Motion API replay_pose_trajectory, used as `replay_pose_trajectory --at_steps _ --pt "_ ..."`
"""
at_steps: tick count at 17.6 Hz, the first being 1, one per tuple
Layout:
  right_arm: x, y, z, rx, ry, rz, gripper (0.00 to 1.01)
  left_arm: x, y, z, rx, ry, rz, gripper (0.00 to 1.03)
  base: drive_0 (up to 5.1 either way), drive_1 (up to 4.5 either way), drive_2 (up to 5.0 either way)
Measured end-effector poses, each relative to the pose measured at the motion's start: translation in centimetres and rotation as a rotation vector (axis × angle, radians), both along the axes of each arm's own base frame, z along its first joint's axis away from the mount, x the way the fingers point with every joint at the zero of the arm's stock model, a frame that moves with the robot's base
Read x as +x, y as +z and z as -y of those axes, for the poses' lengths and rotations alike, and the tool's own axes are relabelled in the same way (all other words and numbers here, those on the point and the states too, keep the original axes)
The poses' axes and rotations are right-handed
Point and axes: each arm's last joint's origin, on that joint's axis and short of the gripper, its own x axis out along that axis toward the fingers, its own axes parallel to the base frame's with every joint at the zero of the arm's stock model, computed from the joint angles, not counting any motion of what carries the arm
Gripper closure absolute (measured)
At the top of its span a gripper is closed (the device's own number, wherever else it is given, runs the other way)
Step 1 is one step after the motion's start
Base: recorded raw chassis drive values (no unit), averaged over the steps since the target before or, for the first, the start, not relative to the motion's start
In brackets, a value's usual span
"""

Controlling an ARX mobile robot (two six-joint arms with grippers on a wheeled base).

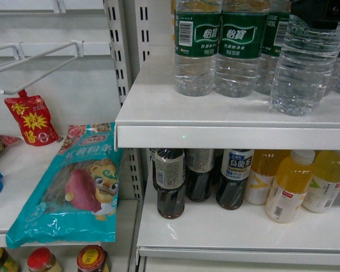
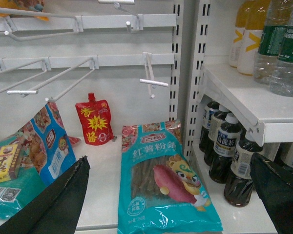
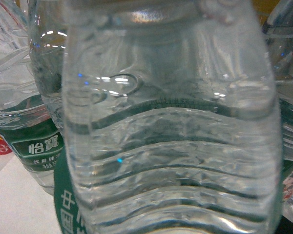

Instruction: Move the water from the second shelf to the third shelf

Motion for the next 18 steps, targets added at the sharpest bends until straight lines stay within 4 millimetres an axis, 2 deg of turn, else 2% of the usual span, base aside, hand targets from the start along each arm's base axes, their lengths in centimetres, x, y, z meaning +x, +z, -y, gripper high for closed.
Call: replay_pose_trajectory --at_steps 3,4,5,7,8,11,18 --pt "0.0 0.0 0.0 0.002 -0.005 0.000 0.59 0.0 0.0 0.0 0.000 0.000 0.000 0.05 0.0 0.00 0.0" --pt "0.0 0.0 0.0 0.001 -0.004 -0.001 0.42 0.0 0.0 0.0 0.000 0.000 0.000 0.05 0.0 0.00 0.0" --pt "0.0 0.2 0.0 0.005 -0.004 0.018 0.20 0.0 0.0 0.0 0.000 0.000 0.000 0.05 0.0 0.00 0.0" --pt "-0.1 0.4 0.0 0.007 -0.003 0.024 0.01 0.0 0.0 0.0 0.000 0.000 0.000 0.05 0.0 0.00 0.0" --pt "-0.2 0.3 0.1 0.007 -0.001 0.022 0.04 0.0 0.0 0.0 0.000 0.000 0.000 0.05 0.0 0.00 0.0" --pt "-1.4 0.6 0.5 0.010 0.005 0.025 0.03 0.0 0.0 0.0 0.000 0.000 0.000 0.05 0.0 0.00 0.0" --pt "-5.6 1.7 1.6 0.025 0.041 0.040 0.03 0.0 0.0 0.0 0.000 0.000 0.000 0.05 0.0 0.00 0.0"
